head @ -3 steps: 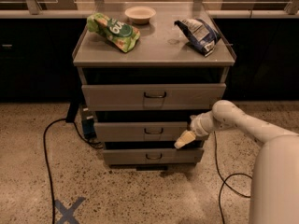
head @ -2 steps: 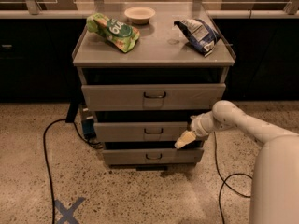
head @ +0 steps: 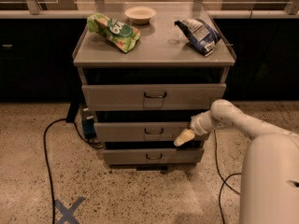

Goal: Open middle drawer

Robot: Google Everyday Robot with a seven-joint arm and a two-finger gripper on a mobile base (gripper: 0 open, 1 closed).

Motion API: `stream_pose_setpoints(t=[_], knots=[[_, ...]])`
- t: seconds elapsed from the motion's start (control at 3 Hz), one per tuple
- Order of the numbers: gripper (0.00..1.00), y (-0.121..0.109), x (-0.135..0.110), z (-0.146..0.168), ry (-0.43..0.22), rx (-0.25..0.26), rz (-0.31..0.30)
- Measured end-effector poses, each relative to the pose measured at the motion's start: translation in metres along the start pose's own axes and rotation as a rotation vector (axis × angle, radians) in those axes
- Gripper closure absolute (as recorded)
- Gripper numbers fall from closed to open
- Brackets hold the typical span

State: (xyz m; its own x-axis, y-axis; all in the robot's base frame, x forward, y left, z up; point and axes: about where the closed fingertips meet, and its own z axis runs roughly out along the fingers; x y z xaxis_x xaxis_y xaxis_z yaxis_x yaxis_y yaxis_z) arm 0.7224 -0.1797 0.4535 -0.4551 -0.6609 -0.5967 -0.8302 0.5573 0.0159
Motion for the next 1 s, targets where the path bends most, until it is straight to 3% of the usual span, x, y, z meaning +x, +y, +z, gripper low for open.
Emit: stream_pose_setpoints(t=[0.33, 1.0], knots=[[0.00, 0.0024, 0.0034, 0.0264, -0.034, -0.076, 0.030], [0.00, 0.0050, 0.0011, 0.0248, -0.046, -0.107, 0.036]])
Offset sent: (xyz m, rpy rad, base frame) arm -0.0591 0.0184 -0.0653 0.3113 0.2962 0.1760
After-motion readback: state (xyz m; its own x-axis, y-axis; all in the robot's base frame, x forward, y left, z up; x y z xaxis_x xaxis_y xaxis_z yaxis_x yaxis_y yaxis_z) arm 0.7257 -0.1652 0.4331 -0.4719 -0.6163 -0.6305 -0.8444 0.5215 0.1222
